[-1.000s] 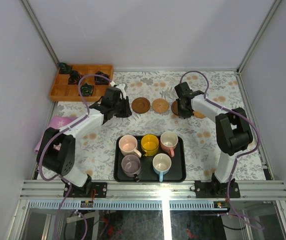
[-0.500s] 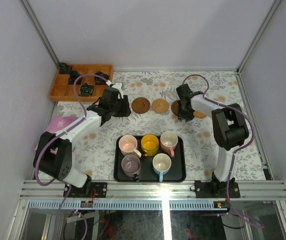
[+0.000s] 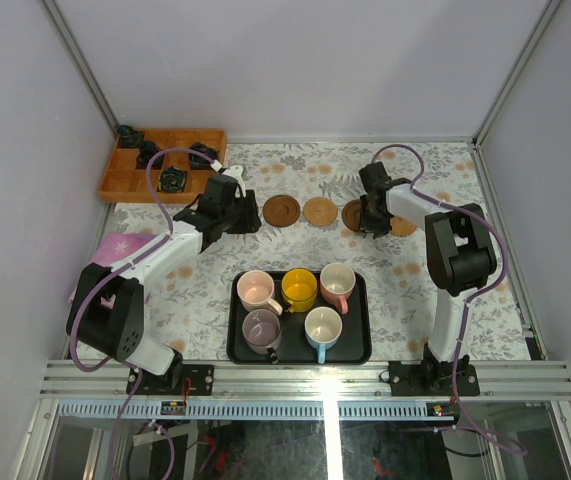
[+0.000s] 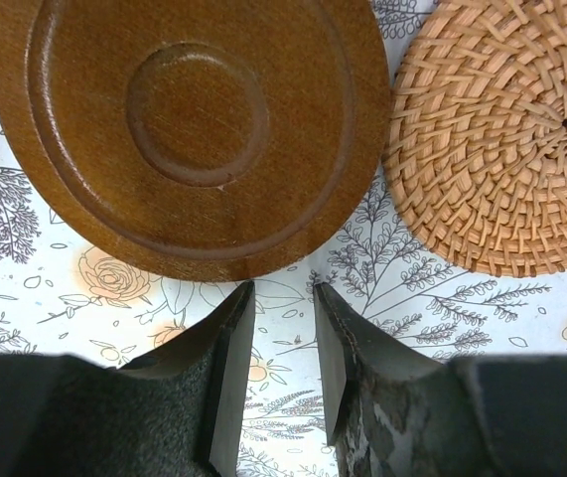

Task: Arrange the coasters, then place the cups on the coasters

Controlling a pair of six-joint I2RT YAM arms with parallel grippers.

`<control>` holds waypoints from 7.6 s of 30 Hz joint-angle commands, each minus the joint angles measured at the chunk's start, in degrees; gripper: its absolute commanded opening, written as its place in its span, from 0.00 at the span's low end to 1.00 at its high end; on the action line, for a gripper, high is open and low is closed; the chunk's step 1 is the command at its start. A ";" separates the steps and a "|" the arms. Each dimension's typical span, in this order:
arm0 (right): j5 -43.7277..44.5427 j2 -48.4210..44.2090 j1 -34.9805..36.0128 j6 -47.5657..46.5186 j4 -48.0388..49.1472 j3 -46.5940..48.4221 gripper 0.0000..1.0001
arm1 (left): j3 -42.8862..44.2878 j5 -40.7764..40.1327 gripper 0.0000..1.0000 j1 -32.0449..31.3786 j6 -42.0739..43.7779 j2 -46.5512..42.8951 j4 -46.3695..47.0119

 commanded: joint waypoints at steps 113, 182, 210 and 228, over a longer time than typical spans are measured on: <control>1.61 -0.23 -14.51 -2.37 -2.67 12.11 0.00 | -2.98 -0.71 0.47 0.46 0.45 -2.48 2.98; -2.71 -30.90 -14.42 -4.25 18.92 0.54 0.55 | -2.76 -6.09 0.51 1.21 5.99 -13.73 7.39; -4.77 -54.35 -10.38 -2.08 2.47 -15.71 0.83 | -7.62 -13.88 1.00 1.34 3.04 -33.71 13.98; -2.31 -59.92 17.51 7.51 -10.47 -29.29 1.00 | -13.06 -13.64 1.00 1.34 -5.28 -32.56 9.10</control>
